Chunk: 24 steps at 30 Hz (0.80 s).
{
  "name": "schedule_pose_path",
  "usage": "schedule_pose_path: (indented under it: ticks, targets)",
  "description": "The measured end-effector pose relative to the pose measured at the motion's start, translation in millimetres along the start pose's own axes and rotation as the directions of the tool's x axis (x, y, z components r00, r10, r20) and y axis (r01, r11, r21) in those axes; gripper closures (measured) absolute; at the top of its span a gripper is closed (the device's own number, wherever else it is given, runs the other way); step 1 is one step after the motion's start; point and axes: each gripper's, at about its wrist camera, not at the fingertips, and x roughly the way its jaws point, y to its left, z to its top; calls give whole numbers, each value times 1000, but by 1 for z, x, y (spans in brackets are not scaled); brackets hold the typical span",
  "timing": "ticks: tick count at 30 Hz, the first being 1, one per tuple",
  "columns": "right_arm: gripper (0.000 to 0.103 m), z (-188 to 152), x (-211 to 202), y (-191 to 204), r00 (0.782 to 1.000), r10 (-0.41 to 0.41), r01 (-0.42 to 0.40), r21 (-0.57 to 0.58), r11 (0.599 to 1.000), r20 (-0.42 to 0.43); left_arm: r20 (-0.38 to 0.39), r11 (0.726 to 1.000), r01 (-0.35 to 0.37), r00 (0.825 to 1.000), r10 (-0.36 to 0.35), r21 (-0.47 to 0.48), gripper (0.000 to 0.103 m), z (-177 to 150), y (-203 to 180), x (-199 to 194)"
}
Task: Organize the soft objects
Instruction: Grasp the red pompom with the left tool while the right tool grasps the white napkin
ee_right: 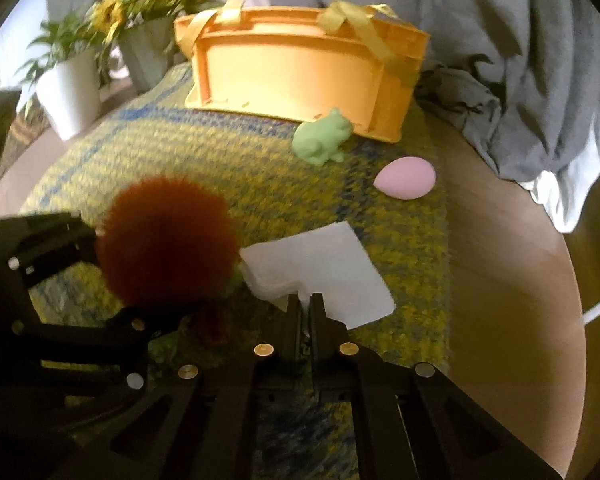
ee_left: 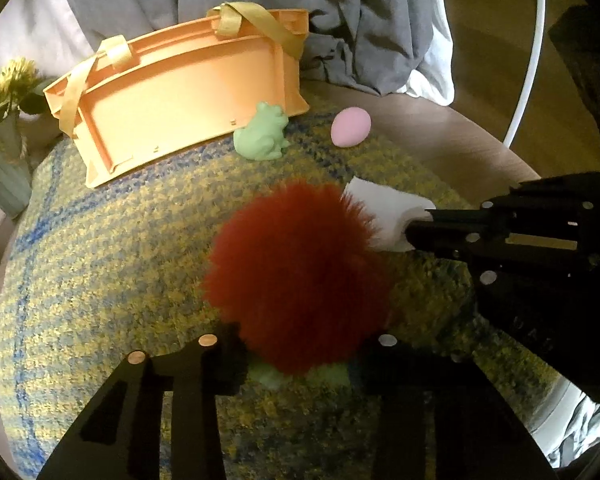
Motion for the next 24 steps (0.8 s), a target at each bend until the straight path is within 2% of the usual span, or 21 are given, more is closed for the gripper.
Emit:
schedule_pose_path:
  ticks: [5, 11, 24]
  targets:
    - [98, 4, -12, -5, 1000, -7, 5, 97, 995, 27, 31, 999, 1, 1000, 0, -35, 72, 7, 6, -10]
    - [98, 13, -26, -12, 997, -16, 0, 213, 977, 71, 82, 997, 5, 997, 2, -77, 72, 17, 16, -27]
    - [98, 39, -62, -13, 980, -43, -12, 269, 963, 195, 199, 992, -7, 979, 32, -124, 72, 40, 35, -65]
